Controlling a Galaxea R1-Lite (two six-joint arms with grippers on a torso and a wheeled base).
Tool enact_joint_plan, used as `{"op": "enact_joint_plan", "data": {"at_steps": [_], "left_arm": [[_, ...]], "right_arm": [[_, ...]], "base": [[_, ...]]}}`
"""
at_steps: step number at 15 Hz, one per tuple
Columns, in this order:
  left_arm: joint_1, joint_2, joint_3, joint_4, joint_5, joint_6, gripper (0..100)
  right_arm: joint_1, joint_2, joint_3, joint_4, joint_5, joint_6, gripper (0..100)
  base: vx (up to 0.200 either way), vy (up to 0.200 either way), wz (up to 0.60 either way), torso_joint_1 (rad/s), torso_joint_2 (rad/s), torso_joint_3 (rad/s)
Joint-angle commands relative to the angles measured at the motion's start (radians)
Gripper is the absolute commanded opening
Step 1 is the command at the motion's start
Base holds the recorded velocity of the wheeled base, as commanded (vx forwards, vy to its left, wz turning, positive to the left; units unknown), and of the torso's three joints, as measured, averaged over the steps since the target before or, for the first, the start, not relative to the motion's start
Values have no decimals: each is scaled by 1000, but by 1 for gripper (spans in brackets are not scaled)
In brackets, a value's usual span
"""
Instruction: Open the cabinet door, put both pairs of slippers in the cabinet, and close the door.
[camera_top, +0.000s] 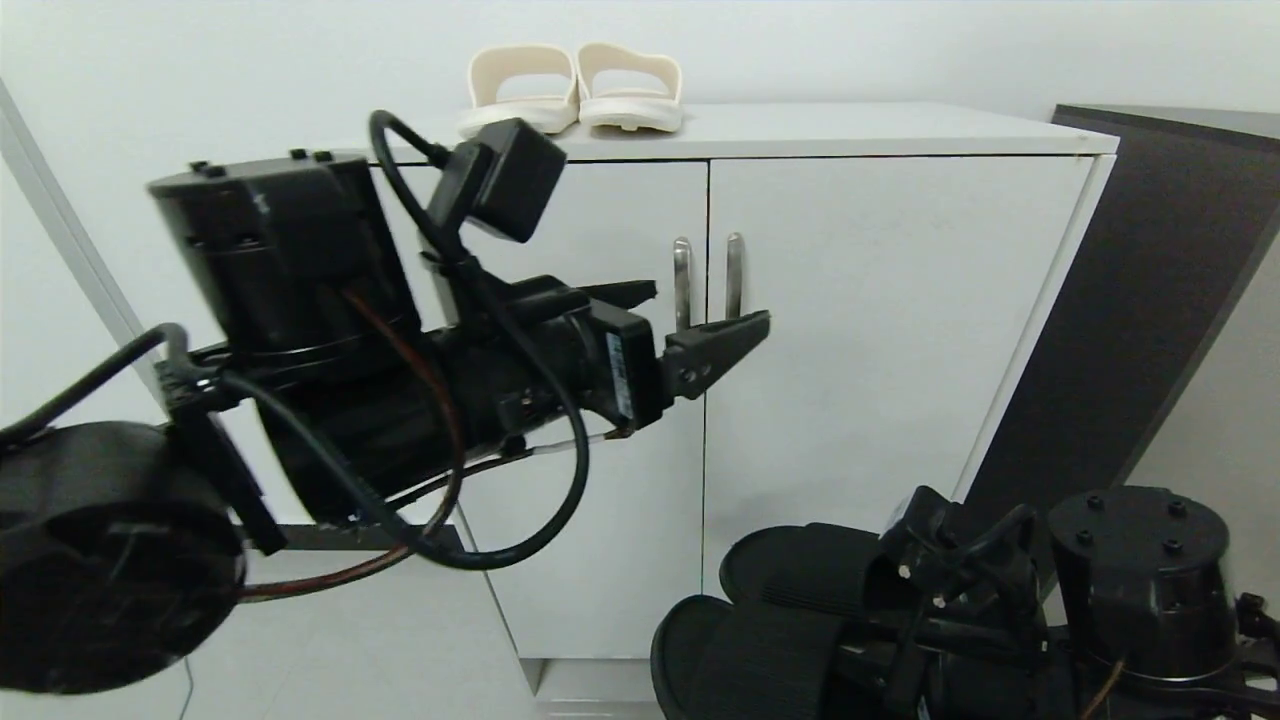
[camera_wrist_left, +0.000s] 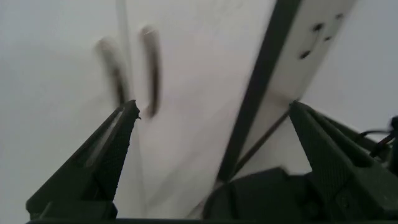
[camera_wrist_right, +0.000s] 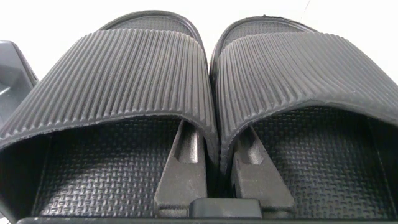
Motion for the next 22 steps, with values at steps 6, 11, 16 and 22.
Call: {"op": "enact_joint_plan", "data": {"at_steps": [6,11,16,22], "left_arm": [[53,172,-217,83,-295,-187,100],[104,209,-248,83,-290,-214,100],[121,267,-312,85,-227,-214,100],[119,307,-381,134,-232,-215,100]], "right_arm": [[0,6,4,1,3,0,0],[0,8,7,1,1,-2,0],[0,5,7,1,1,-2,0],[0,5,10,1,0,-3,0]], "base": [[0,0,0,0,0,0],[0,0,0,0,0,0],[0,0,0,0,0,0],[0,0,0,0,0,0]]}}
